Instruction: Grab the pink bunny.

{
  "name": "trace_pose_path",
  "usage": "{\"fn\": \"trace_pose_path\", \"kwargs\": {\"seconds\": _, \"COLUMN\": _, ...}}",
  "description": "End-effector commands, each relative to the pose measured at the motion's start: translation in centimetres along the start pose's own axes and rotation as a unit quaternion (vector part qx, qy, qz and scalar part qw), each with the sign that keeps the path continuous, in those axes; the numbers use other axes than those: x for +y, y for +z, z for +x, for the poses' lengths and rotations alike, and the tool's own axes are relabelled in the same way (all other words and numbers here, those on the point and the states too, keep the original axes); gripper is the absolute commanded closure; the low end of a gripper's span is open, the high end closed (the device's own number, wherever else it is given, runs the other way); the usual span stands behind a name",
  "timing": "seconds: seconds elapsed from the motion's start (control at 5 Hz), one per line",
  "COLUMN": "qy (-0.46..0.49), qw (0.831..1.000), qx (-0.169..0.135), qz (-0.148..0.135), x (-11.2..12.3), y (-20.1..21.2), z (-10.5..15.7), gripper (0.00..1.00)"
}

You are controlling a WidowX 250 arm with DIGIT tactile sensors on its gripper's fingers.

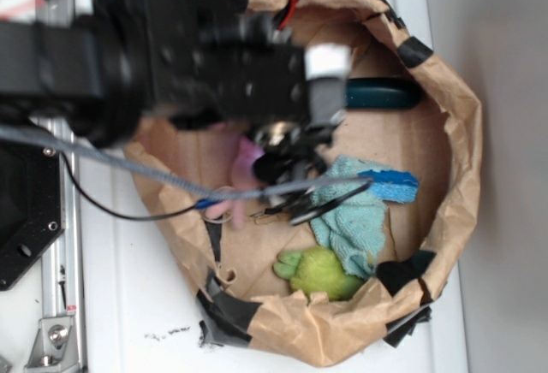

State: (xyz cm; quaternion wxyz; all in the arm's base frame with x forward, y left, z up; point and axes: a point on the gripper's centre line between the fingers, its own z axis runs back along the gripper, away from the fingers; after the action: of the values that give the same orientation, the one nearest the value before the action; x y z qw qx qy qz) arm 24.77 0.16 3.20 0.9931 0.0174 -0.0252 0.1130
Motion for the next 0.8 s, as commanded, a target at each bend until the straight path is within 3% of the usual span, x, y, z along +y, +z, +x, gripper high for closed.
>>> {"fn": "trace_pose_path", "kwargs": {"seconds": 0.0, "qy": -0.041, "qw": 0.998, "qx": 0.038, "qz": 0.009, "x": -1.6, "y": -5.7, "z": -0.7, "gripper": 1.00}}
{"fn": "trace_pose_path", "kwargs": {"seconds": 0.2, "qy": -0.048, "qw": 0.999, "qx": 0.014, "qz": -0.001, "x": -1.0, "y": -2.3, "z": 0.1, "gripper": 1.00}}
{"fn": "trace_pose_path", "kwargs": {"seconds": 0.4, "qy": -0.087, "qw": 0.993, "qx": -0.083, "qz": -0.020, "x": -1.1, "y": 2.6, "z": -0.7, "gripper": 1.00}}
{"fn": "trace_pose_path", "kwargs": {"seconds": 0.6, "qy": -0.090, "qw": 0.983, "qx": -0.149, "qz": -0.051, "x": -1.1, "y": 7.5, "z": -0.7, "gripper": 1.00}}
